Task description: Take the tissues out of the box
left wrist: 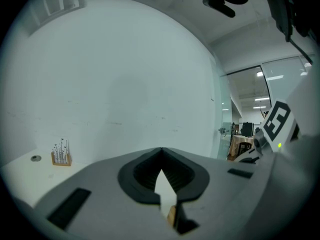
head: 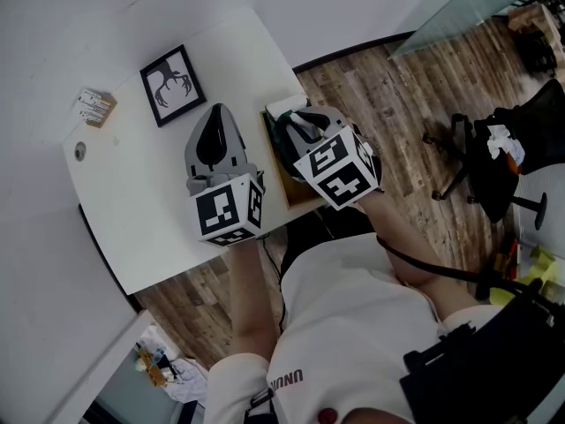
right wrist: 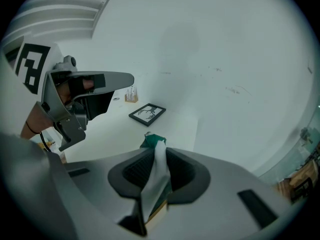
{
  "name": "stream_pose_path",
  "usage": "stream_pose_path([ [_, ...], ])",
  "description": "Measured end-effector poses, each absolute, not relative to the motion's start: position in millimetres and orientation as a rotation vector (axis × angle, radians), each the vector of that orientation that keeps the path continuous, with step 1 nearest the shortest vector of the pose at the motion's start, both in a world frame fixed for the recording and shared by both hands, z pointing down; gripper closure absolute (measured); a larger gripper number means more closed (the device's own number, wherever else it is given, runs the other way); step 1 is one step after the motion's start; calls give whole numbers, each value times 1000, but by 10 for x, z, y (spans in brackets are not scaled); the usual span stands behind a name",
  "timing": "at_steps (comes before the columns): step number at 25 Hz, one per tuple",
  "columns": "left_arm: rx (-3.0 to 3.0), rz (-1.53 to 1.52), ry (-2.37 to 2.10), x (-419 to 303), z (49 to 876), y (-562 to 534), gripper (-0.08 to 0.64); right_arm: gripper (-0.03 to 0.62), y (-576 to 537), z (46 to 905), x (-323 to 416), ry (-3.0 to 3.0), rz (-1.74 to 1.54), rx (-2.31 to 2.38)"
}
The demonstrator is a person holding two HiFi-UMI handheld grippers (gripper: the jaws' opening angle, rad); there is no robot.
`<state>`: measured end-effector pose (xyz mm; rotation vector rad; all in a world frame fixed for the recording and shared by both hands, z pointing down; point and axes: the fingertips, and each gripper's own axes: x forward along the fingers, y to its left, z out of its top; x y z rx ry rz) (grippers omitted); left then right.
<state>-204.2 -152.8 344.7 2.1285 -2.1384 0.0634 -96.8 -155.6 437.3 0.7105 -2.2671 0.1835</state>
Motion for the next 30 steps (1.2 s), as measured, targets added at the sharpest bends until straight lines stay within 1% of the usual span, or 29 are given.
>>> stream_pose_path([
  [30, 2125, 66, -2148, -2066, 3447, -1506, 548, 508, -1682, 3951, -981, -2340, 89, 781],
])
